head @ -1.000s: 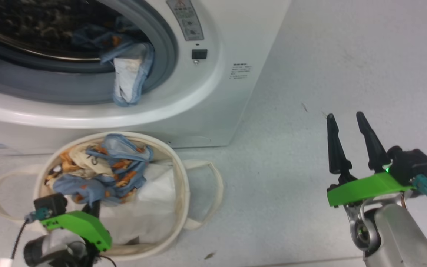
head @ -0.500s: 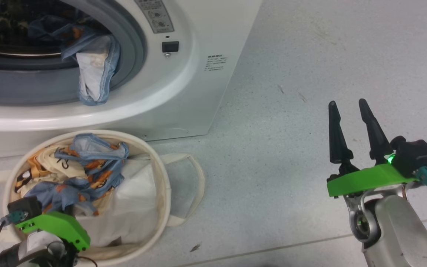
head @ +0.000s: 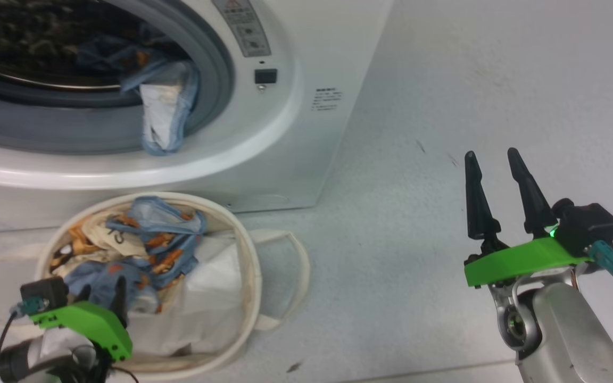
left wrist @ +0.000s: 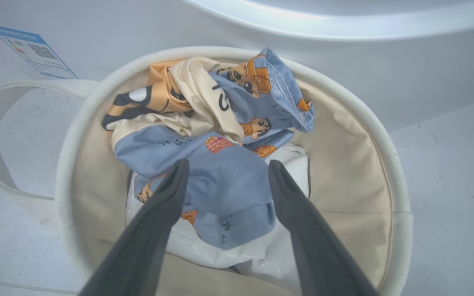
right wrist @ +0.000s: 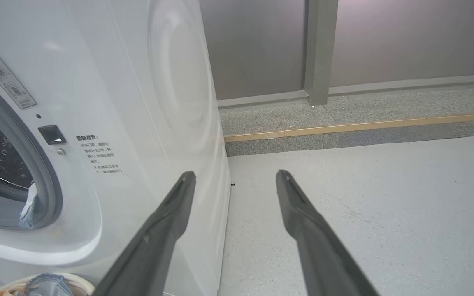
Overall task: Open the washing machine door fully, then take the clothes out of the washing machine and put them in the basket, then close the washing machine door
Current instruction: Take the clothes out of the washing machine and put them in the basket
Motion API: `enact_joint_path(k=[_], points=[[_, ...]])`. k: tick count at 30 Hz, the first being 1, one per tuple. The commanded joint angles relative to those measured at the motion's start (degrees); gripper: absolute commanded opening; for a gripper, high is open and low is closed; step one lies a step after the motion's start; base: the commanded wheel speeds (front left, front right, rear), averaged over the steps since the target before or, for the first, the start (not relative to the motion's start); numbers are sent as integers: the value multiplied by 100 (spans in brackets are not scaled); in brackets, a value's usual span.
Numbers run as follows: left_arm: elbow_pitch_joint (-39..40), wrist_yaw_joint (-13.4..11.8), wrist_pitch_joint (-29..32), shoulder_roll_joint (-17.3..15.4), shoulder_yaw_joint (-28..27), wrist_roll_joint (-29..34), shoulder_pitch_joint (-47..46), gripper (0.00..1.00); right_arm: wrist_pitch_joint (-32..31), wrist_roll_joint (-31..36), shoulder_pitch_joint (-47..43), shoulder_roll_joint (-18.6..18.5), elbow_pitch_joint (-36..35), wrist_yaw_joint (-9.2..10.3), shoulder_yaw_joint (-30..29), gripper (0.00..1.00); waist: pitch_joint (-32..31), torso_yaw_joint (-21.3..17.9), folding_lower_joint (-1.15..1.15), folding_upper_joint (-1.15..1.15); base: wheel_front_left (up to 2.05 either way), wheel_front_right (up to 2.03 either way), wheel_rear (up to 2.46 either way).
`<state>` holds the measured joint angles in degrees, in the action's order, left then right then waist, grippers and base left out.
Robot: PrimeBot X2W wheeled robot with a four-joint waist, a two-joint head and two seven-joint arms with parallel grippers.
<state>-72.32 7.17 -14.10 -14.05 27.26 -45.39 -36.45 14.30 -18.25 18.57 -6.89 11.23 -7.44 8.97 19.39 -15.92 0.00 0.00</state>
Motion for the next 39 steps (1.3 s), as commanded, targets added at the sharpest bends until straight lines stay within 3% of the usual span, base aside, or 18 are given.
enact_joint_path(k=[1,11,19,25,30,39], points=[[171,32,-82,-279,-147,47,-154,100,70,-17,11,-10,-147,-5,116,100,-164,138,0,0,0,0,0],[1574,-80,-88,-602,-831,669,189,100,70,-65,-231,11,0,-5,191,100,-808,396,0,0,0,0,0],[3007,-200,-89,-629,-1648,1308,1164,100,70,-70,-534,12,131,-5,224,100,-1429,389,0,0,0,0,0],[4121,-441,-89,-661,-2148,1746,1994,100,70,-63,-663,30,180,-5,273,100,-1668,327,0,0,0,0,0],[4911,-623,-89,-701,-2548,1884,2536,100,70,-71,-707,51,201,-5,335,100,-1773,313,0,0,0,0,0],[5717,-735,-76,-716,-2751,1935,3273,100,70,-71,-775,43,233,-5,407,100,-1967,220,0,0,0,0,0]])
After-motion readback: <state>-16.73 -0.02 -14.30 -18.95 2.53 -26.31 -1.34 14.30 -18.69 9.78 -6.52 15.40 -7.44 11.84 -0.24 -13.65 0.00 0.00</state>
